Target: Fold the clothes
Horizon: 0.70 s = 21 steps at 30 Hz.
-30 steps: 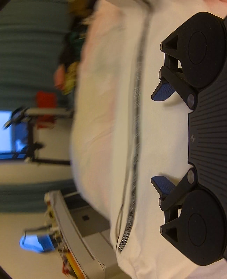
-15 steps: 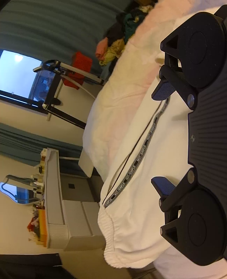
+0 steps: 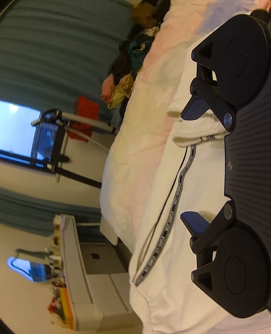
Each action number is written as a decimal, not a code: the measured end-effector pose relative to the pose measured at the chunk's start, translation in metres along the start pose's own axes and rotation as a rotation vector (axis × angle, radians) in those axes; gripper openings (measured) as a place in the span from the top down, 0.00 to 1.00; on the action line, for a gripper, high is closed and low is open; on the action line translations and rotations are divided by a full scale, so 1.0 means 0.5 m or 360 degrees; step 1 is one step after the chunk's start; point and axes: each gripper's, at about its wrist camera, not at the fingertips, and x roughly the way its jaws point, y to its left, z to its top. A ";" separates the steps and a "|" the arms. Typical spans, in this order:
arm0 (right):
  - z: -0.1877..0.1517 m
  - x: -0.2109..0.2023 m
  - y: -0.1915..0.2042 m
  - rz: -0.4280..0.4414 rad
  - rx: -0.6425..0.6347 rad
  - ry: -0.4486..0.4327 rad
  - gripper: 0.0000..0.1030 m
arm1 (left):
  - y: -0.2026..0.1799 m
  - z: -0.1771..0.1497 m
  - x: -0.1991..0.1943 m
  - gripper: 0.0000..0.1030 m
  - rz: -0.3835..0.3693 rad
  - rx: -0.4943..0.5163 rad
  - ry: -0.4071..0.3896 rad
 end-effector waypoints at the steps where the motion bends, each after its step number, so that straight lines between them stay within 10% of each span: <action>1: 0.005 -0.015 -0.008 0.0057 0.0066 0.0021 0.38 | -0.001 -0.003 -0.005 0.08 -0.0034 0.0006 0.0001; 6: 0.026 -0.119 -0.066 0.0244 0.0434 0.0051 0.38 | -0.001 -0.020 -0.024 0.08 -0.0173 -0.0005 0.0057; 11: 0.009 -0.199 -0.138 0.0021 0.0763 -0.0048 0.38 | -0.013 -0.040 -0.015 0.08 -0.0232 0.0025 0.0121; 16: -0.033 -0.149 -0.199 -0.0346 0.0886 0.0236 0.38 | -0.044 -0.068 0.012 0.21 -0.0351 0.0088 0.0233; 21: -0.059 -0.117 -0.201 -0.0373 0.0950 0.0295 0.36 | -0.080 -0.099 0.041 0.36 -0.0395 0.0207 0.0333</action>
